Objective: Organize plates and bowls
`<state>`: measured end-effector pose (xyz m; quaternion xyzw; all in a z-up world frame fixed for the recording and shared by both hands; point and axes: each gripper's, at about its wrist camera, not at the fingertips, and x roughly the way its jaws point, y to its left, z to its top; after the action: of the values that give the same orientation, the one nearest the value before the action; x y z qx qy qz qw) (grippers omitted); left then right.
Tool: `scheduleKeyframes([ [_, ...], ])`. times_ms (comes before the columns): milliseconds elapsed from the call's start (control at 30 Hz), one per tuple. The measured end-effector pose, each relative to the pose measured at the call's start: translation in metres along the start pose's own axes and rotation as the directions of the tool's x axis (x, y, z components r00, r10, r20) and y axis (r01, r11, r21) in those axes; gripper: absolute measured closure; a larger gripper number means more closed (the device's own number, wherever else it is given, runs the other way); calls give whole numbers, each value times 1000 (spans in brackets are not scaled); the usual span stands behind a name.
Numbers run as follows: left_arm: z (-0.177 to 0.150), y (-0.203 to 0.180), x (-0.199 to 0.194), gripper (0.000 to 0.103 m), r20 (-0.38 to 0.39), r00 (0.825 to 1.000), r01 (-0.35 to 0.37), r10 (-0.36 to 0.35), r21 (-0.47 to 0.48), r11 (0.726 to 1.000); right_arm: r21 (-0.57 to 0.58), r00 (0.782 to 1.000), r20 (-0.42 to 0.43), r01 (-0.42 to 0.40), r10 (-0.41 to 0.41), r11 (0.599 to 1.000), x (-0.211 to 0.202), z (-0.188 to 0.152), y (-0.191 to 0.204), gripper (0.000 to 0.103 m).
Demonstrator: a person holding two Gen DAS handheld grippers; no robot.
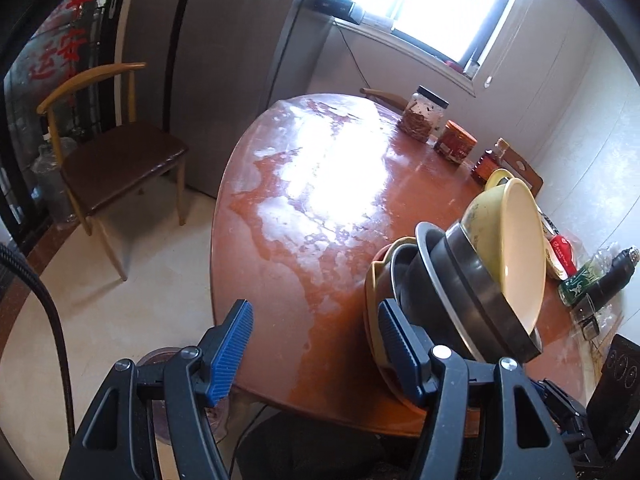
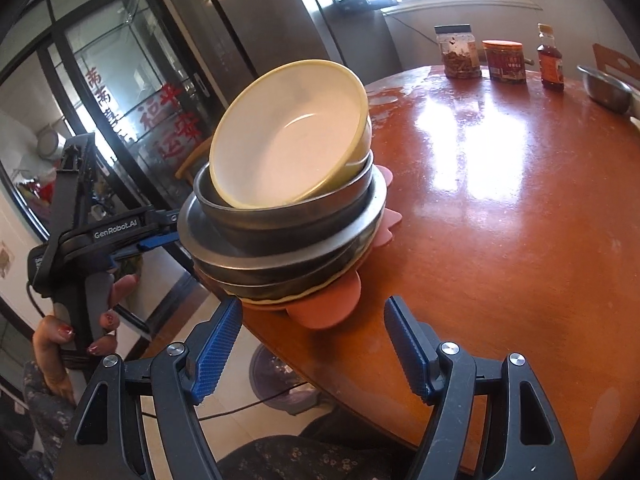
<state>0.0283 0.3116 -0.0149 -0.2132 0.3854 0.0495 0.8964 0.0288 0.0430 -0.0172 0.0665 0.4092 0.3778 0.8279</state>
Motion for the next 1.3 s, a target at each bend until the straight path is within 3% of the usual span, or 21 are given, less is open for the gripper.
scheduleKeyframes([
  [367, 11, -13, 22, 38, -12, 999, 47, -46, 52, 998, -45, 1000, -3, -12, 12, 999, 10, 1, 2, 28],
  [833, 10, -77, 35, 39, -24, 1000, 25, -20, 201, 979, -54, 999, 12, 38, -38, 998, -10, -2, -28, 32],
  [1300, -2, -131, 45, 39, -48, 998, 39, -26, 274, 961, -41, 997, 48, 67, -65, 997, -47, -17, -61, 33],
])
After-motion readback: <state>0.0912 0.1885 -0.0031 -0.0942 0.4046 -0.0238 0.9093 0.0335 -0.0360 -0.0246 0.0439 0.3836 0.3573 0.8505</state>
